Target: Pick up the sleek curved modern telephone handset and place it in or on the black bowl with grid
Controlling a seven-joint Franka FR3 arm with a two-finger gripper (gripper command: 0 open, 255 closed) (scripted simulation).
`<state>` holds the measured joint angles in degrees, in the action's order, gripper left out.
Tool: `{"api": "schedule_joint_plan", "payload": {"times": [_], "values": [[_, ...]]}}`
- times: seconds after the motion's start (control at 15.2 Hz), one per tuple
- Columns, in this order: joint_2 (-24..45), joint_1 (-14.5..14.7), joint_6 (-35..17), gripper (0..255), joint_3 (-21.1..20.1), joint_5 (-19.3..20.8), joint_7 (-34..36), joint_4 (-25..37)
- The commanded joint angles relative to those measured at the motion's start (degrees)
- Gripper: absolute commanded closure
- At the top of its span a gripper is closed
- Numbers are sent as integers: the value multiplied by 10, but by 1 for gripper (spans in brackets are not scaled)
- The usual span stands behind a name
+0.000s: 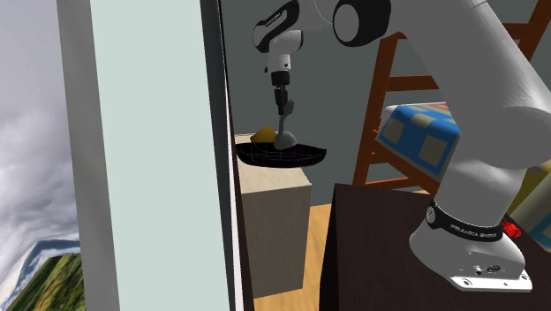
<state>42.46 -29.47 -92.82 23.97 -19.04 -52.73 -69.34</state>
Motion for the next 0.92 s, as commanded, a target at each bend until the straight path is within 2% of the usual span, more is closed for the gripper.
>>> {"api": "schedule_joint_plan", "payload": {"times": [0.0,0.07,0.4,0.66,0.86], "values": [[0,0,0,255,0,0,0,0],[0,0,0,0,0,0,0,0],[0,0,0,0,0,0,0,0],[27,-28,89,0,-3,-2,12,122],[27,-28,89,0,-3,-2,12,121]]}}
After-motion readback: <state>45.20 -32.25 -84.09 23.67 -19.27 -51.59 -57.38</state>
